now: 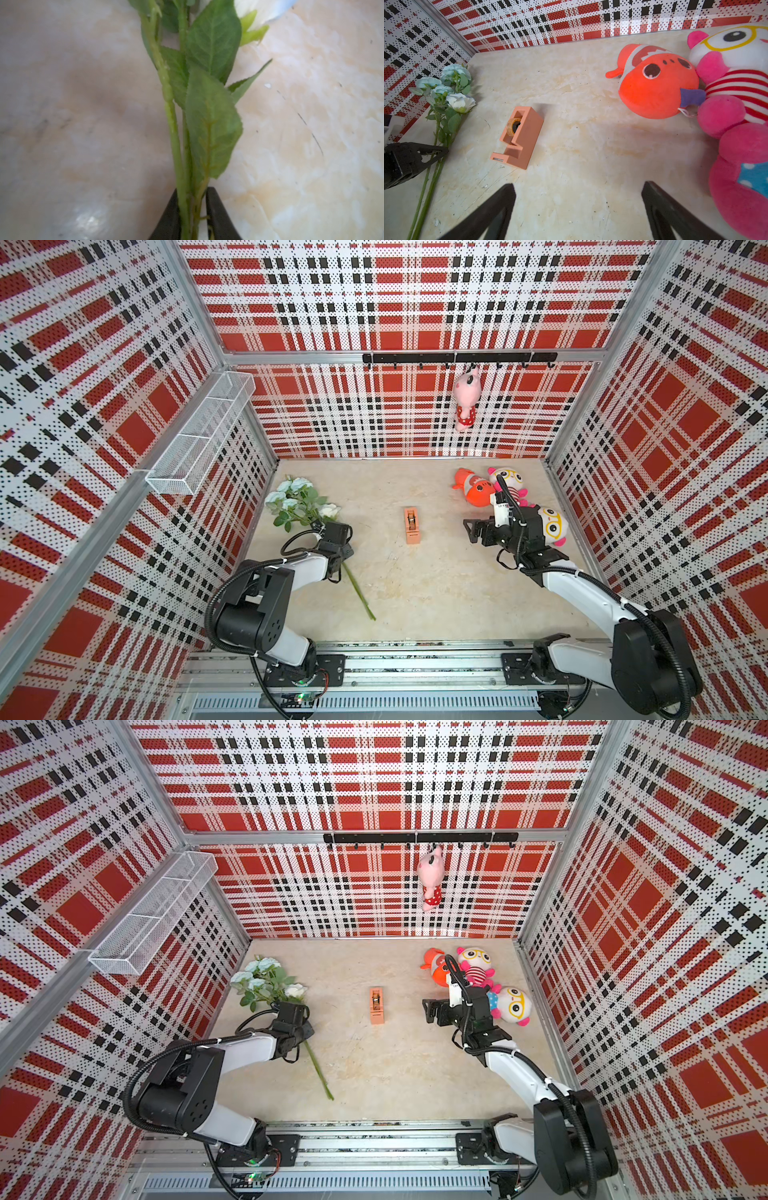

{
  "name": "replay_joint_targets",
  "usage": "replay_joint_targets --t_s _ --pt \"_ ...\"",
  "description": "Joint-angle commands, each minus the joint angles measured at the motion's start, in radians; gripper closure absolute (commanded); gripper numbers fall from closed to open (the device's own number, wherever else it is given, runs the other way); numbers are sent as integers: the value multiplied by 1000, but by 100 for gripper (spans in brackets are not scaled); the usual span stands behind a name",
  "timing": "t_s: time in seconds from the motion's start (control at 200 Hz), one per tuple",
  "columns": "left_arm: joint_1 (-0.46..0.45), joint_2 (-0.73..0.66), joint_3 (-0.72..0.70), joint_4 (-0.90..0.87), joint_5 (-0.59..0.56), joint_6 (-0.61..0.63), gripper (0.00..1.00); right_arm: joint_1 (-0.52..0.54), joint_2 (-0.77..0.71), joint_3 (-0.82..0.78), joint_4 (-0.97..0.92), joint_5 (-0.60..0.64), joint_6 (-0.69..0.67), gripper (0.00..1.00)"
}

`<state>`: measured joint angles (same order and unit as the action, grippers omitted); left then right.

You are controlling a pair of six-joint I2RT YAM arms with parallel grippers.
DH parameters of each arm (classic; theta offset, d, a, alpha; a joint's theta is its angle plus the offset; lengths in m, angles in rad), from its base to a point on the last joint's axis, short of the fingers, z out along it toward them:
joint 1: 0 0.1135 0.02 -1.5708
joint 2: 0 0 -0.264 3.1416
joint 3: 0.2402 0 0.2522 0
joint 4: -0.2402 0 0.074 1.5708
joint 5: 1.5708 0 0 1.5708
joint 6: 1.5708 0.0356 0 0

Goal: Wrap bouquets with tape
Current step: Move the unwrapped bouquet to the center of the board.

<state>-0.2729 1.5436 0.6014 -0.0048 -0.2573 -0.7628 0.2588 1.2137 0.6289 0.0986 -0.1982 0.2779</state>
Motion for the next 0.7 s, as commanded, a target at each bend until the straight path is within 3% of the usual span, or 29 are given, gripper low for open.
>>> replay_joint_targets --t_s 0.0,0.15,0.321,0.371,0.406,0.486,0.556,0.696 --pt "-31 29 -6 -62 86 -27 82 5 -14 15 -24 -32 -1 0" --pt "-86 57 -2 -4 145 -67 93 17 -17 -11 22 -142 7 0" --pt "-143 106 32 71 203 -98 92 154 5 -17 45 -146 -18 0" --pt "-144 117 34 90 212 -107 86 198 14 -16 50 -128 -7 0" --pt "-145 122 30 109 220 -114 77 234 20 -17 58 -119 -3 0" --pt "-137 120 26 148 240 -119 74 348 38 -22 95 -73 -2 0" --pt "-118 104 26 183 279 -123 55 451 59 -35 147 -20 2 0" --pt "-42 14 24 241 369 -117 51 595 144 -28 230 31 38 3"
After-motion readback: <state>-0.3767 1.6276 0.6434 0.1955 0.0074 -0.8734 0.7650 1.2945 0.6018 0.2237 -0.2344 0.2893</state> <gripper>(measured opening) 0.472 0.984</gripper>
